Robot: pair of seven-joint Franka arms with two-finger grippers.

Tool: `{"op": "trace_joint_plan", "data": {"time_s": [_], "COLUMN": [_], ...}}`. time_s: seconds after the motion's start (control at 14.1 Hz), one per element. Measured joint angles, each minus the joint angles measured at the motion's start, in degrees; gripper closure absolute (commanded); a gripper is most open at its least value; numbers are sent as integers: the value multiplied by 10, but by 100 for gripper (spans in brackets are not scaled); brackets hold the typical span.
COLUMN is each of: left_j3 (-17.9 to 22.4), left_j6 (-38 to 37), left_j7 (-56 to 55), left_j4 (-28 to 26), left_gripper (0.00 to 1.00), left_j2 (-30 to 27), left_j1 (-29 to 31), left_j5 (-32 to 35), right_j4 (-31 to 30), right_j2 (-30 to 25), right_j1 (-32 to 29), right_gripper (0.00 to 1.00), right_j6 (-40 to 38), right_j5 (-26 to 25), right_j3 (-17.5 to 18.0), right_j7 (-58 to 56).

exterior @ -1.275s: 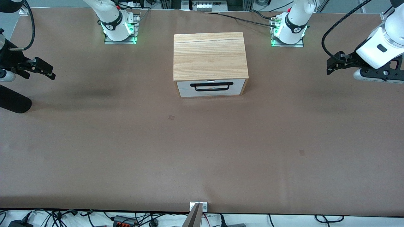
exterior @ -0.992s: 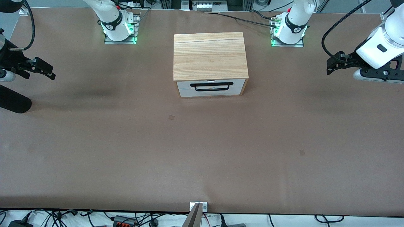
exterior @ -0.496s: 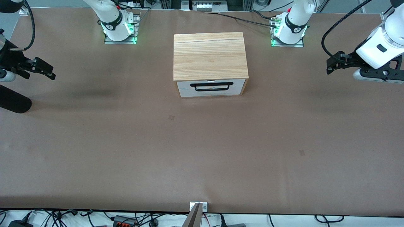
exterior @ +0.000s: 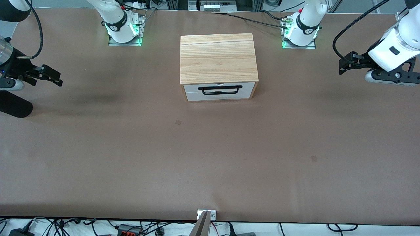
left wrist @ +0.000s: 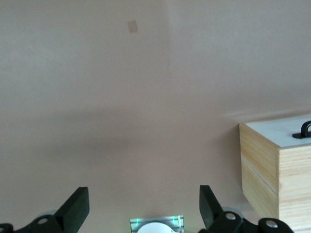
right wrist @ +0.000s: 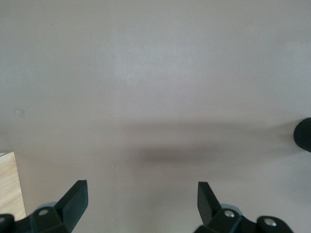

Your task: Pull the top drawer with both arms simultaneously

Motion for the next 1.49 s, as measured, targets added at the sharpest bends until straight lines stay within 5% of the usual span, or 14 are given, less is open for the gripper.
{"op": "trace_joint_plan", "data": {"time_s": [0.5, 0.99, 1.49], "left_j3": [2, 4, 1], "left_j6": [-40, -112, 4], "left_j7": [0, 32, 208], "left_j4": [2, -2, -133], "left_gripper": [0, 0, 0], "left_j2": [11, 75, 99], "left_j1": [6, 51, 68], "left_j5": [-152, -248, -460], "right_j4": [0, 4, 45], "right_j2": [1, 46, 147], "right_j1": [18, 117, 139], "right_gripper": [0, 0, 0], "right_j6": [0, 2, 12], "right_j5": [1, 10, 12], "right_j3": [1, 5, 5], "right_j7": [1, 2, -18]}}
